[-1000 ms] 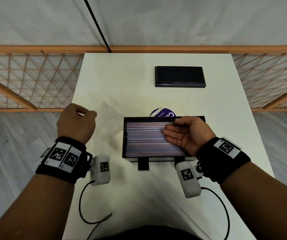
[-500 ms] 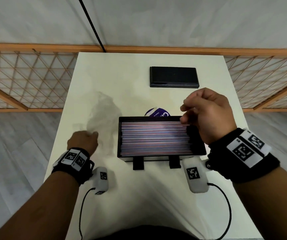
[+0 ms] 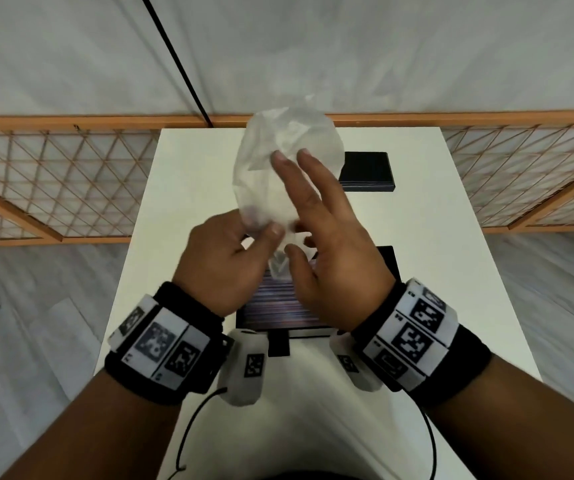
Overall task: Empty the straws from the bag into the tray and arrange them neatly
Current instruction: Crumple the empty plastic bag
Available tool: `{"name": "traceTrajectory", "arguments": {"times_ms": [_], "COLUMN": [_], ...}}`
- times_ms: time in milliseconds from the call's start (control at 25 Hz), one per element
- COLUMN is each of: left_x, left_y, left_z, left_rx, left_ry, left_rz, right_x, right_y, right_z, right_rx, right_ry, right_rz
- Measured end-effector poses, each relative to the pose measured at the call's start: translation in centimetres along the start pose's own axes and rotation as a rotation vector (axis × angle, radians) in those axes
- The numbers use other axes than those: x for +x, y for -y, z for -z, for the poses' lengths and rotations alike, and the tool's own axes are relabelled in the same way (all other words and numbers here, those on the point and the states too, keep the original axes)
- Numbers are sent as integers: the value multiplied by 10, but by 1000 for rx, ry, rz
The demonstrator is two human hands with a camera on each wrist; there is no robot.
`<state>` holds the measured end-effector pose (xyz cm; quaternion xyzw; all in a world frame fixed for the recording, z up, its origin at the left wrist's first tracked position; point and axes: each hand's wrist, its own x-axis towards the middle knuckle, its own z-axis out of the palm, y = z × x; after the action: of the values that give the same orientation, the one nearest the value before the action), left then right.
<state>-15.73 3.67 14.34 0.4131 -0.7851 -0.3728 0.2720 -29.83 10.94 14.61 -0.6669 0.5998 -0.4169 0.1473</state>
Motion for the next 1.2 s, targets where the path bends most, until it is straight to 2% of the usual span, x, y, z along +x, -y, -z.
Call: {"name": "traceTrajectory", "arguments": {"times_ms": [80, 200, 320, 400, 440, 520, 600, 640, 680, 720, 800, 840, 920, 1000, 1080, 1160, 1200], "left_x": [-4, -8, -14, -14, -11, -6, -7, -9, -11, -13, -13, -10, -11, -22, -36, -50, -55], "left_y": [0, -7, -11, -9, -10, -11, -16, -19, -19, -18, -23, -30, -48, -63, -68, -60, -52], "left_z": [-8, -14, -17, -17, -19, -27, -32, -32, -30, -28, -24, -25, -29, -39, -45, -46, -43], "left_rx": [-173, -342, -356, -201, -141, -287, -440, -398, -265, -108, 202, 283, 345, 257, 59, -52, -54], "left_ry": [115, 186, 129, 49, 50, 162, 229, 197, 134, 80, -31, -61, -51, -19, -24, -17, -31], "left_rz": [-68, -157, -166, -181, -237, -302, -201, -111, -36, 7, 51, 61, 20, -53, -79, -134, -193], "right_x": [-1, -6, -8, -9, -8, -8, -11, -11, -10, -9, -15, -21, -35, -47, -50, -46, -46], "right_y": [-6, -21, -29, -27, -22, -6, 2, 1, 0, -2, -10, -11, -3, 2, -1, -2, 1], "right_z": [2, 5, 10, 13, 17, 21, 24, 28, 32, 39, 56, 62, 62, 52, 46, 42, 37], "right_rx": [-45, -154, -211, -180, -70, 334, 649, 738, 781, 725, 319, 137, -8, -57, -42, 140, 352], "right_ry": [32, 10, -142, -254, -258, -145, -24, -1, -25, -99, -282, -288, -94, 62, 72, 69, 93], "right_rz": [-51, -50, -107, -210, -266, -379, -469, -512, -538, -539, -377, -231, -53, -81, -138, -236, -335]}}
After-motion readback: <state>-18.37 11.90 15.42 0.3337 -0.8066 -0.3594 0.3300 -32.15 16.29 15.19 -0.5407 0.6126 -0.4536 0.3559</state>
